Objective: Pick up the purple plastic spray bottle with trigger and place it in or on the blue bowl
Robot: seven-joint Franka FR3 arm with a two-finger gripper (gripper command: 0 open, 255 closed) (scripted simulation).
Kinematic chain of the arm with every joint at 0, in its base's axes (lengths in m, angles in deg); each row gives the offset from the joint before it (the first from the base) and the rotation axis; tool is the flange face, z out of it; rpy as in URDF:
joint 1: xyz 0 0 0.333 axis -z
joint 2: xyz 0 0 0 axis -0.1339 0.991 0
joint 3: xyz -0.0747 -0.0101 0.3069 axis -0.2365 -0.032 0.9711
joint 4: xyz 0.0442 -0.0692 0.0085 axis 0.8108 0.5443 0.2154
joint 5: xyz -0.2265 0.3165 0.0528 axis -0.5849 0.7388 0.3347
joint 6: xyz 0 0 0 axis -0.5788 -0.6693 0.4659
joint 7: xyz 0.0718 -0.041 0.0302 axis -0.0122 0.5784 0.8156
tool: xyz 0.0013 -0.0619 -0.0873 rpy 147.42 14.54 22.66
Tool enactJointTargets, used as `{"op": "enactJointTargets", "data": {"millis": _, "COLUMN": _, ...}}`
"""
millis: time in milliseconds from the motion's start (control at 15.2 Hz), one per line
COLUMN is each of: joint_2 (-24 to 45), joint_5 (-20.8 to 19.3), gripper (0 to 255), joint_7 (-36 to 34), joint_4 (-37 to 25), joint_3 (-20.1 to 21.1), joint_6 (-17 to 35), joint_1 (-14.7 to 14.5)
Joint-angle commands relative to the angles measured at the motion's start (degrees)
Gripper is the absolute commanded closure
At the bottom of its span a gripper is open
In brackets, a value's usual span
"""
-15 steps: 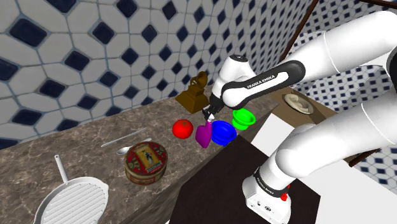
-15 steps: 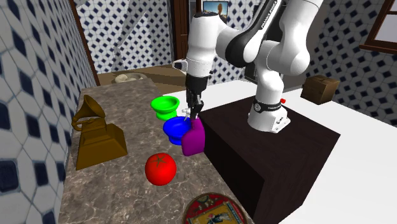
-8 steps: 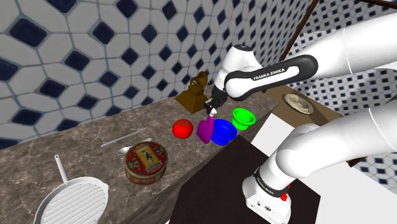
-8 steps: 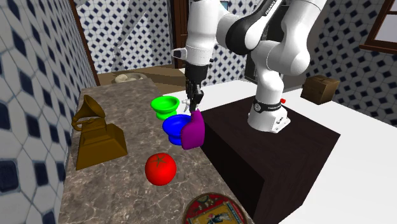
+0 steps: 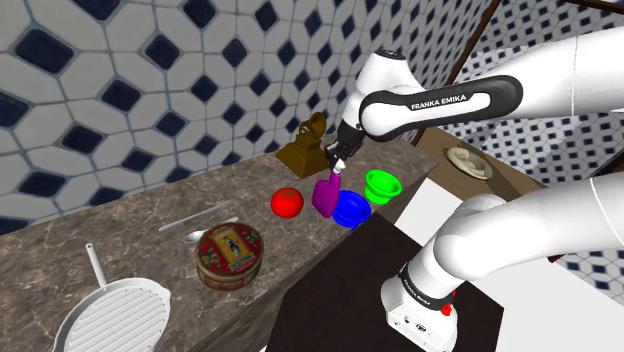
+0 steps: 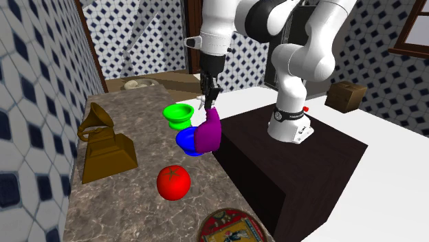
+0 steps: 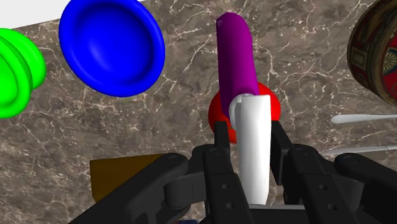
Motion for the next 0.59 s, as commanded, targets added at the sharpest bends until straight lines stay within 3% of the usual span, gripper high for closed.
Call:
{"op": "enactJointTargets", "data": {"millis": 0, "joint_2": -0.9, "joint_5": 0.1, "gripper": 255, "joint_7": 0.0, "joint_4": -1.0, "joint_3": 0.1, "joint_6": -2.0, "joint_1": -0.1}}
{"op": "enactJointTargets", "data": {"millis": 264, "joint_2": -2.3, "joint_5": 0.3, "gripper": 255, "joint_7": 0.2, "joint_4": -2.8, "joint_3": 0.0, "joint_6": -5.1, "joint_1": -0.2}}
{"op": "enactJointTargets", "data": {"millis": 528, "joint_2": -3.6, "joint_5": -1.7, "gripper": 255, "joint_7": 6.0, "joint_4": -5.2, "joint_3": -4.5, "joint_6": -8.5, "joint_1": 2.5}}
